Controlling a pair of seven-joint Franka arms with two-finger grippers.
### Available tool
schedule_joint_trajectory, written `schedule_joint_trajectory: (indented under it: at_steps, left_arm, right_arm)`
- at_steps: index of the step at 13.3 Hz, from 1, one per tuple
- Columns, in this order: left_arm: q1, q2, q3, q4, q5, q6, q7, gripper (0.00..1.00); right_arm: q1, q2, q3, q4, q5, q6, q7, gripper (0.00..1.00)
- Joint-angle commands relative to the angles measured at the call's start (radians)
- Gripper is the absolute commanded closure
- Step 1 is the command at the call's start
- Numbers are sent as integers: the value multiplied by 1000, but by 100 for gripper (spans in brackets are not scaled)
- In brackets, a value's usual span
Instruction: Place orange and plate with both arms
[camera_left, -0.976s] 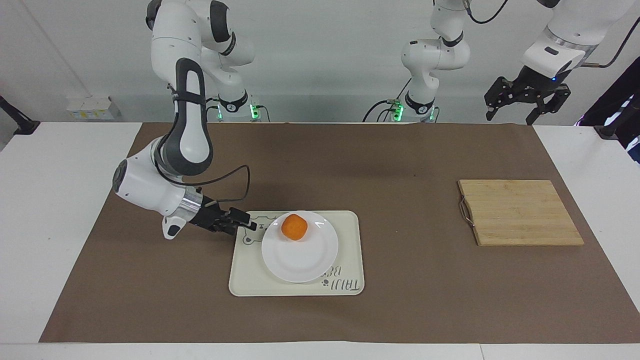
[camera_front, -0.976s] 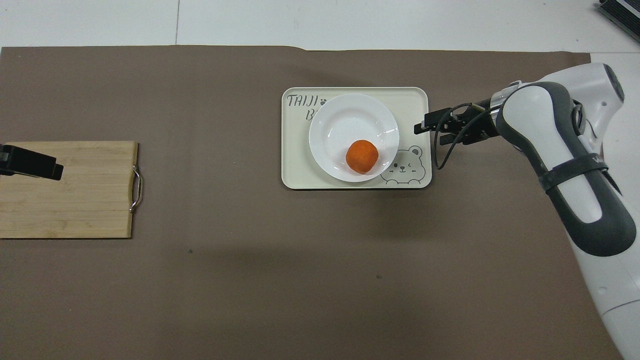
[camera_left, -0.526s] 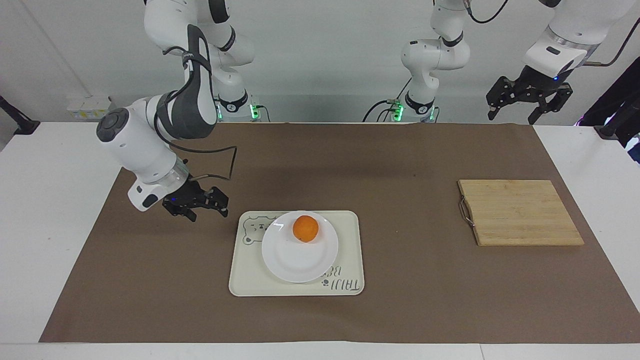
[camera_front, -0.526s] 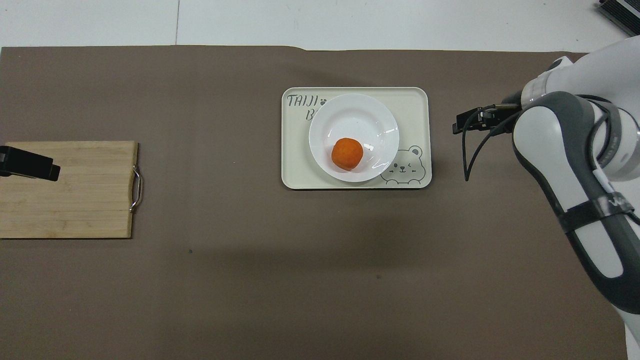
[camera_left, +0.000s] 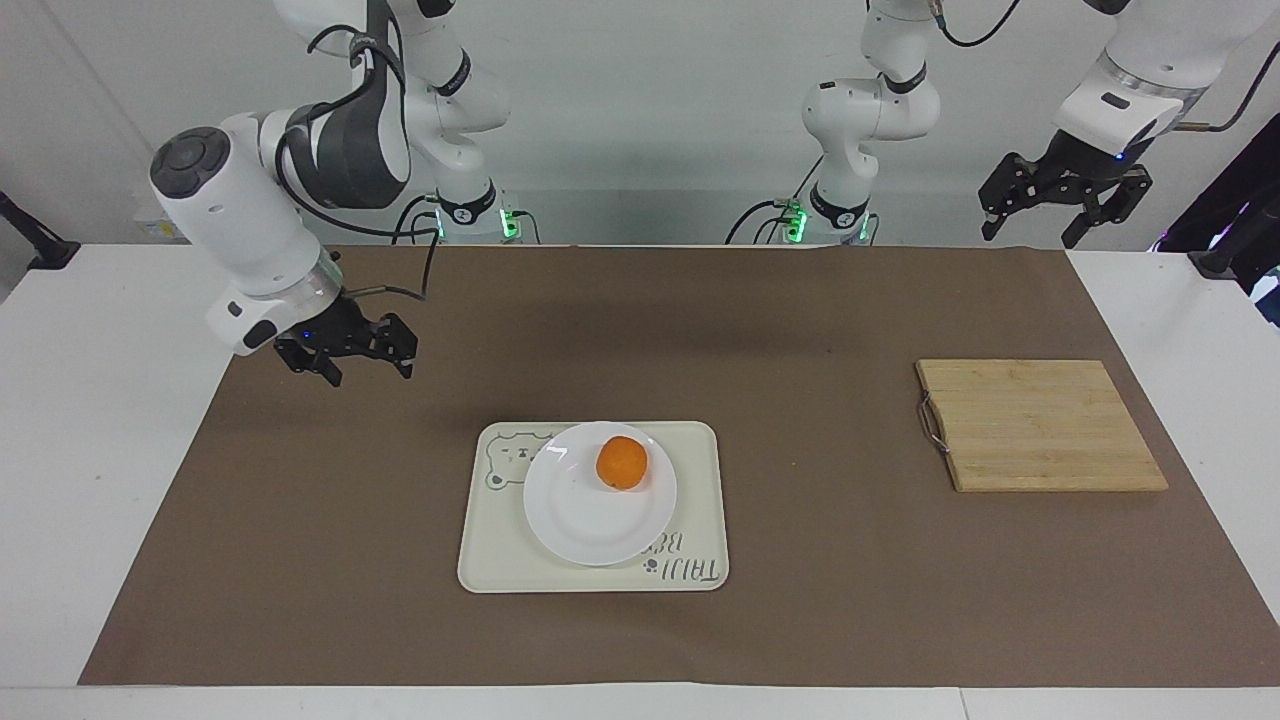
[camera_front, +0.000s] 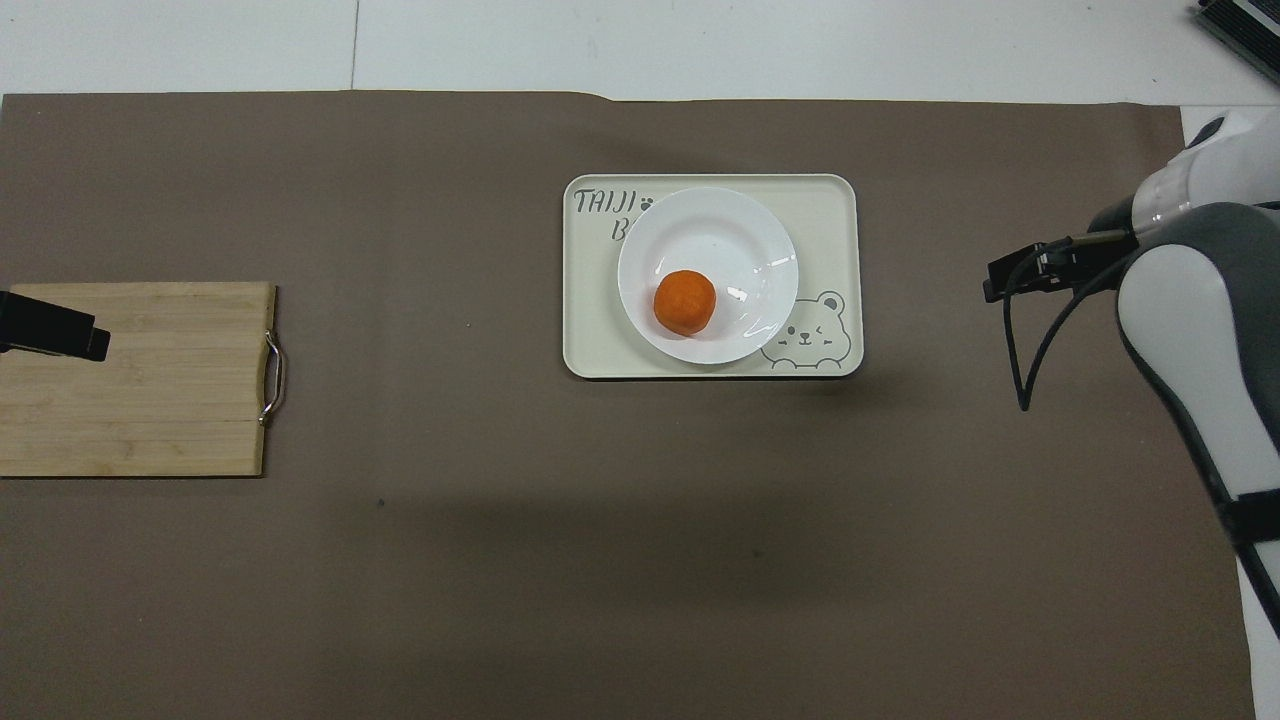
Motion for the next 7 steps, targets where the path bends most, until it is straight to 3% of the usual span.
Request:
schedule_joint_trajectory:
  at_steps: [1,7]
  left_arm:
    - [14,-7,-10,6,12,-11,0,0]
    - [14,-7,-10,6,12,-11,0,0]
  right_arm:
    - [-20,-82,8,-25,-49,-55,17,0]
    - [-37,-206,-1,-19,-82,-200,19,0]
